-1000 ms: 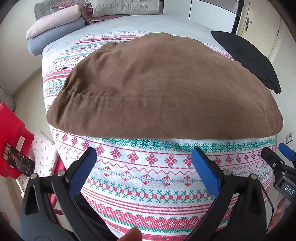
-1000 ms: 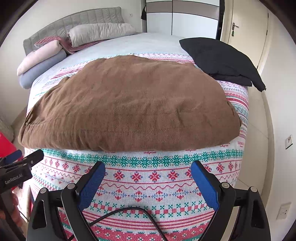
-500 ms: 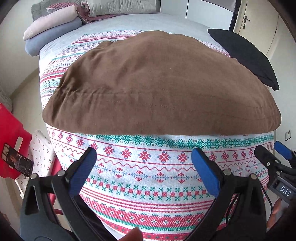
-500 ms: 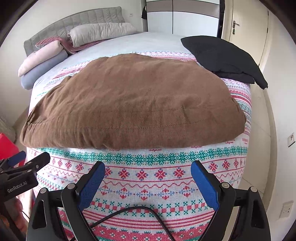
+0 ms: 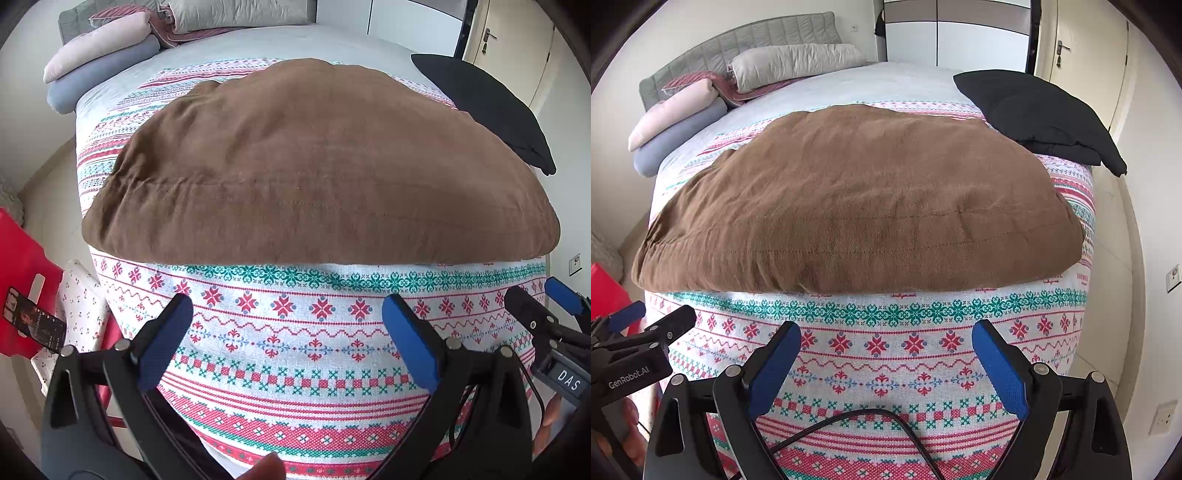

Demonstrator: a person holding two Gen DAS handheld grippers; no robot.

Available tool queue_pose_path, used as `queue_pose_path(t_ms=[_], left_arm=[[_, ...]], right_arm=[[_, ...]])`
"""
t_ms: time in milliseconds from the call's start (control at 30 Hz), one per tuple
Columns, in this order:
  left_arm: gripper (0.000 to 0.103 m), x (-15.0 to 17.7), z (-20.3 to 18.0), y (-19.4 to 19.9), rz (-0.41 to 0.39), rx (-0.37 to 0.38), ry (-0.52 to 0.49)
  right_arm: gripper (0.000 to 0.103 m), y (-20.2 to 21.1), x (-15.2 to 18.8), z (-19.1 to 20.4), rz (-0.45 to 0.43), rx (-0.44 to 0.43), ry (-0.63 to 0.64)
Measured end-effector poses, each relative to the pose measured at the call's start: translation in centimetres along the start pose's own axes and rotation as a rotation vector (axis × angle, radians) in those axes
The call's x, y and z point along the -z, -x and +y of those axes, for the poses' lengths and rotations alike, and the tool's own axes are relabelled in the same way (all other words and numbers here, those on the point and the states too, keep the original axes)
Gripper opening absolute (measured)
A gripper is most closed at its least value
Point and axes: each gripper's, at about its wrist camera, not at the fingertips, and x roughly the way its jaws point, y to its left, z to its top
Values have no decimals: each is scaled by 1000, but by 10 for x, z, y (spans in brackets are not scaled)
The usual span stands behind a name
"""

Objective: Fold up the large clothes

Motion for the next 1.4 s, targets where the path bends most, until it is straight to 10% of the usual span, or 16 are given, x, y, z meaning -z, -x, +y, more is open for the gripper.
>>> queue_pose_path(t_ms=[1400], left_arm=[[102,0,-4,2,4,-14,-10]], right_arm=[[95,1,3,-1,0,-16,-9]])
